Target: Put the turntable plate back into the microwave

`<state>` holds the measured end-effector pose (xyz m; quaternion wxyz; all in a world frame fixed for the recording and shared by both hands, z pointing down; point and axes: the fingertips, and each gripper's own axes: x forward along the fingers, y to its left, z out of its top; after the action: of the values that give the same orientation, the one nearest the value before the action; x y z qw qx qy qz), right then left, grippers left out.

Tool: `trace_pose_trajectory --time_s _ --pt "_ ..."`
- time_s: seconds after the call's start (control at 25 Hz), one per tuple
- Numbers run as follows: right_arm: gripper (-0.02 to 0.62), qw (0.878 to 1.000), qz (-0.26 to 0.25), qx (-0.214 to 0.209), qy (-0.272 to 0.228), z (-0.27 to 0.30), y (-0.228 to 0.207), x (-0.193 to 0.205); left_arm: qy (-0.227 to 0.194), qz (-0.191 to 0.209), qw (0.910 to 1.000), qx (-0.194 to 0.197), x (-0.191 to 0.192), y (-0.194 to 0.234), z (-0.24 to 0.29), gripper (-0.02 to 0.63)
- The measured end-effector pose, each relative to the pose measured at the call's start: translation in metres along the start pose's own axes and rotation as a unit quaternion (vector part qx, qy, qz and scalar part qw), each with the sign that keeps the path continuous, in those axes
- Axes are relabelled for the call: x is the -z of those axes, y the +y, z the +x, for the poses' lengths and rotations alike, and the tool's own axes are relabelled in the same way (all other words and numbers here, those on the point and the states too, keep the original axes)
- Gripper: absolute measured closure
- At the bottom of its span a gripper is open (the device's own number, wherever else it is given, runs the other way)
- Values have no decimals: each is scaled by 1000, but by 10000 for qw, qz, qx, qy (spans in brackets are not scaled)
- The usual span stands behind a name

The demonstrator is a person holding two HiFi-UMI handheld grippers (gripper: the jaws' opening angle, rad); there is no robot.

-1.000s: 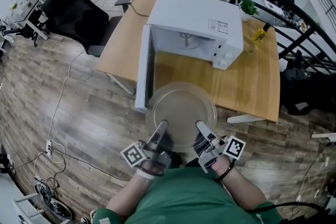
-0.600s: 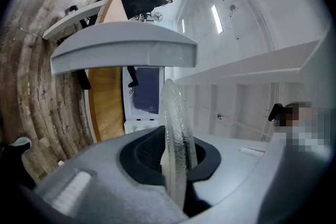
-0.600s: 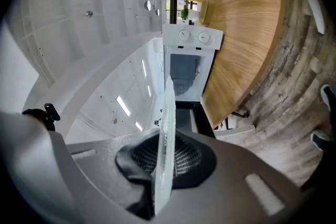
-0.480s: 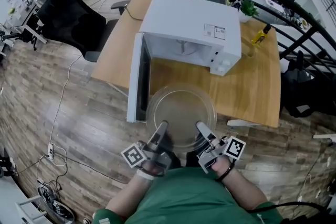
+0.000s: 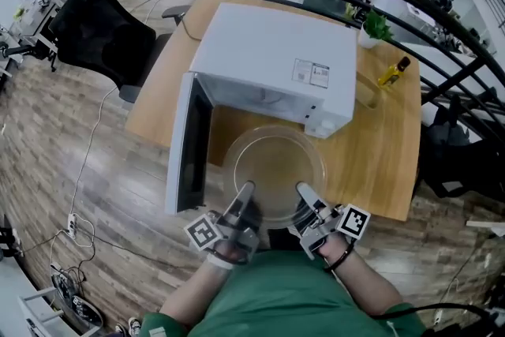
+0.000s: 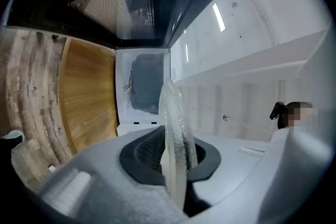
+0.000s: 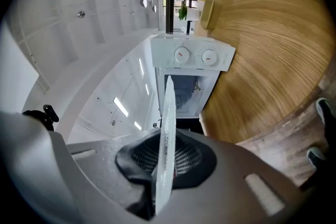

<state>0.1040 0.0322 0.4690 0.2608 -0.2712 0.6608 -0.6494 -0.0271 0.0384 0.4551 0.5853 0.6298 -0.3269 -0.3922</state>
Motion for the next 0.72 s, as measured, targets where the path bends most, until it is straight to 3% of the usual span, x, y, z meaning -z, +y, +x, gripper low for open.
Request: trace_pose_trajectory --time_s 0.48,0.72 --pt "565 9987 55 -13 509 40 -7 -48 -441 213 9988 -67 -19 9 47 571" --pt "564 9987 84 195 455 57 -24 -58 -412 46 9990 -155 -34 31 60 571"
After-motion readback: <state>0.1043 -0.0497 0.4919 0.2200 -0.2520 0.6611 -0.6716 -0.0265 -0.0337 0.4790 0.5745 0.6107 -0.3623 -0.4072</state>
